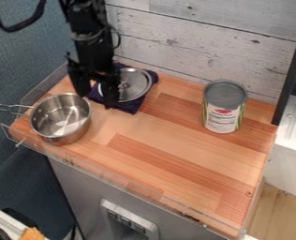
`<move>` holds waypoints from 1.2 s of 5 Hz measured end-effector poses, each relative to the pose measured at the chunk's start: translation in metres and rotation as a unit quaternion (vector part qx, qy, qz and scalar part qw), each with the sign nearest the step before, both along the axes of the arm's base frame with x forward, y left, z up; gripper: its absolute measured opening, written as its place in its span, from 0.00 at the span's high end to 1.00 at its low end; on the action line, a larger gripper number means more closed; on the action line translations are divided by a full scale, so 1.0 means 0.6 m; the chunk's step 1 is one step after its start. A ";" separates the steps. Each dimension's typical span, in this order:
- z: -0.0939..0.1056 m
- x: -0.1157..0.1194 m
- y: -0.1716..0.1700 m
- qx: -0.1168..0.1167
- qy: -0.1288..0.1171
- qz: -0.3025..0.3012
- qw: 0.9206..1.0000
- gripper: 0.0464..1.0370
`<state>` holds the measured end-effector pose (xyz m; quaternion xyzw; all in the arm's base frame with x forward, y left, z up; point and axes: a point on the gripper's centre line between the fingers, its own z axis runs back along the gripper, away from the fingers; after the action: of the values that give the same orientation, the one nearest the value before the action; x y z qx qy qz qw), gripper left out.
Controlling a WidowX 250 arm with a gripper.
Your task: Move the silver pan to the right of the table
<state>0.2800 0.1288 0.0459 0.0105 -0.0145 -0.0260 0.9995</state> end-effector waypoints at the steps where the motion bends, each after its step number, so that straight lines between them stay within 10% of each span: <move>1: -0.017 -0.016 0.009 0.019 0.012 0.001 1.000 0.04; 3: -0.082 -0.027 0.019 0.029 0.054 0.018 0.998 0.07; 6: -0.066 -0.029 0.008 0.027 0.024 0.025 0.999 0.88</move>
<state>0.2623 0.1336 0.0063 0.0376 0.0106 -0.0014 0.9992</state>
